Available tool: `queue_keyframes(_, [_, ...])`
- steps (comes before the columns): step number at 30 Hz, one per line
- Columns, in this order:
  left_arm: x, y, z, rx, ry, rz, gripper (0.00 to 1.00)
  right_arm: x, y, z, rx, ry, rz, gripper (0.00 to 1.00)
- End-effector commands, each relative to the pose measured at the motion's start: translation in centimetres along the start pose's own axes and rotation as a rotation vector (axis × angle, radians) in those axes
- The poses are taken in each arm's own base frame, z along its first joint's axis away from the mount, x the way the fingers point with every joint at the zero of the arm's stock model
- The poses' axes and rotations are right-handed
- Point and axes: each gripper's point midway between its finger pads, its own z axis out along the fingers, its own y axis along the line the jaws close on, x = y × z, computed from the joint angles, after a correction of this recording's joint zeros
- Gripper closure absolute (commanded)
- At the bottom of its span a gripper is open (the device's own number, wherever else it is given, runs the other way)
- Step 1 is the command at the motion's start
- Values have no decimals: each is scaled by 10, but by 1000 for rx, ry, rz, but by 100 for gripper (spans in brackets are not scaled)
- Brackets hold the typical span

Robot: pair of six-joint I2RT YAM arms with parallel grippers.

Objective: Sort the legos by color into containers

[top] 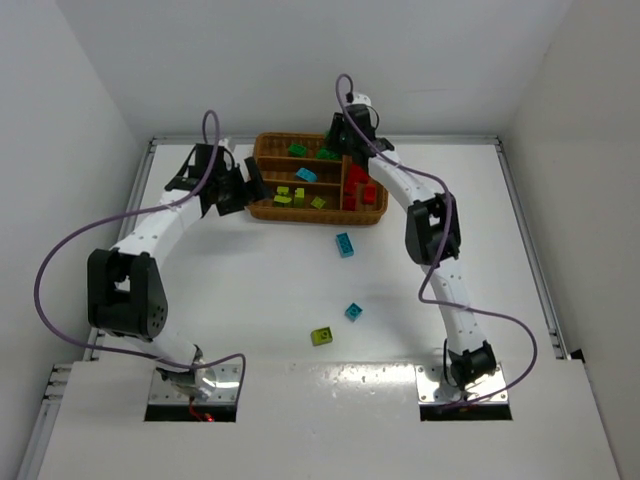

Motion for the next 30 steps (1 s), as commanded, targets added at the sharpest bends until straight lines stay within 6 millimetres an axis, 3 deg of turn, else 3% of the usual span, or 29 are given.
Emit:
queue_keyframes(1, [1, -6, 5, 23, -2, 5, 8, -40, 20, 18, -50, -172, 7, 84])
queue_keyframes(3, [3, -5, 7, 27, 10, 12, 8, -44, 24, 23, -75, -204, 21, 76])
queue_keyframes(5, [3, -5, 7, 27, 10, 21, 8, -36, 21, 29, -77, -207, 21, 59])
queue_keyframes(8, [2, -3, 4, 11, 1, 21, 8, -47, 25, 21, -80, -217, 11, 43])
queue_keyframes(9, [1, -1, 4, 1, -4, 21, 8, -51, 26, 17, -81, -219, 11, 30])
queue_keyframes(10, [-4, -5, 0, 10, -19, 25, 8, -47, 24, 14, -74, -205, 10, 27])
queue_keyframes(11, [-4, -5, 0, 10, -20, 34, 8, -66, 33, -1, -95, -228, 2, 26])
queue_keyframes(14, [-6, -8, -8, 19, -37, 39, 8, -85, 39, -24, -98, -236, -6, 25])
queue_keyframes(15, [-2, -6, -9, 16, -32, 37, 9, -107, 43, -48, -86, -257, -13, 26])
queue_keyframes(16, [0, -3, -13, 8, -39, 38, 9, -99, 43, -57, -63, -230, -30, 35])
queue_keyframes(17, [1, -3, -16, 9, -42, 38, 9, -97, 47, -83, -50, -199, -38, 39])
queue_keyframes(18, [2, -2, -18, 1, -48, 38, 9, -98, 46, -83, -40, -203, -37, 39])
queue_keyframes(19, [5, 3, -18, -14, -50, 37, 9, -86, 45, -110, -22, -154, -38, 43])
queue_keyframes(20, [3, 1, -22, -9, -60, 39, 9, -74, 44, -123, -17, -122, -46, 43])
queue_keyframes(21, [6, 3, -21, -14, -51, 37, 9, -20, 32, -130, 5, -3, -74, 43])
queue_keyframes(22, [5, 1, -24, -9, -59, 39, 9, -4, 33, -145, -9, 33, -74, 43])
queue_keyframes(23, [5, 1, -24, -9, -59, 39, 9, -4, 49, -176, -59, 30, -83, 40])
queue_keyframes(24, [5, 1, -27, -9, -60, 39, 9, 51, 26, -187, -10, 166, -123, 37])
queue_keyframes(26, [6, -6, -30, 10, -59, 47, 9, 91, 13, -213, 16, 267, -143, 34])
queue_keyframes(27, [6, -6, -30, 11, -59, 47, 9, 126, 1, -236, 40, 349, -150, 33])
queue_keyframes(29, [12, -7, -28, 12, -47, 52, 9, 166, -15, -258, 66, 433, -160, 25])
queue_keyframes(30, [14, -10, -28, 18, -41, 59, 9, 175, -13, -269, 61, 453, -165, 22])
